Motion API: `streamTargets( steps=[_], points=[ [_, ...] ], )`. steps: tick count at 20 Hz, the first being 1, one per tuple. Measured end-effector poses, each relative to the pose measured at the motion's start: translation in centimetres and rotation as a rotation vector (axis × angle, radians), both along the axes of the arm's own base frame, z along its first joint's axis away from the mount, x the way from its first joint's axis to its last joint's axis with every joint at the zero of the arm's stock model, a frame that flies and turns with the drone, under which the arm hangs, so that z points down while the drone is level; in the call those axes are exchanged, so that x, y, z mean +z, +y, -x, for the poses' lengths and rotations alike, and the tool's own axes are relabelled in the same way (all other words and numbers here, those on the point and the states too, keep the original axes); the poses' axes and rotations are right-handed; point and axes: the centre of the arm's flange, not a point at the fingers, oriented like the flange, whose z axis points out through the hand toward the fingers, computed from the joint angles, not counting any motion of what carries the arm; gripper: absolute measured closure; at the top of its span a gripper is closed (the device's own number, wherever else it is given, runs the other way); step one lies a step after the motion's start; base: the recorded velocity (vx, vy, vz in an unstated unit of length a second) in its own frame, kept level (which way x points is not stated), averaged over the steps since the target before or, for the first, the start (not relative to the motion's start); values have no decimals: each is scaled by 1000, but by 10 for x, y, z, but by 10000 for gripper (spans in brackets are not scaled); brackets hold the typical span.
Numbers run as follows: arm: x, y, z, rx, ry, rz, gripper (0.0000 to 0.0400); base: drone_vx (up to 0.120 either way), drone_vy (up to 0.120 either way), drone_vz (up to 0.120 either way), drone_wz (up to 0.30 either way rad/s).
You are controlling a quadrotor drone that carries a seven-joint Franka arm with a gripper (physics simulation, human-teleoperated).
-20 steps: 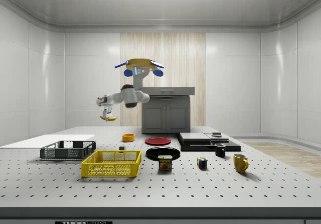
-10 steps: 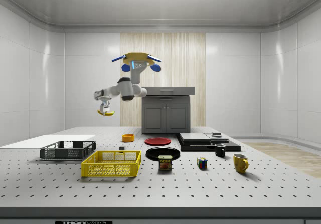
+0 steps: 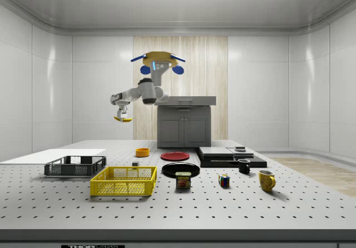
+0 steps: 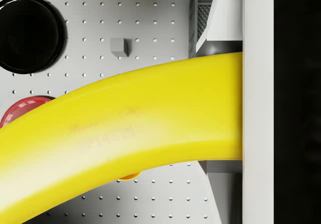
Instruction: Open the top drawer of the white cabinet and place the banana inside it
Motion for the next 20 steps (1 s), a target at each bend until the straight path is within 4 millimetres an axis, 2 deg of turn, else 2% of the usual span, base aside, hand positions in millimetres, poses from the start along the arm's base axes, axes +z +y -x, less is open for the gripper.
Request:
streamTargets(
  steps=[1,12,17,20],
  points=[
    [0,0,0,0,0,0,200,-120,0,120,0],
    [0,0,0,0,0,0,200,-120,-120,120,0],
    [0,0,0,0,0,0,200,-120,-64,120,0],
    [0,0,0,0,0,0,200,-120,0,120,0]
  ],
)
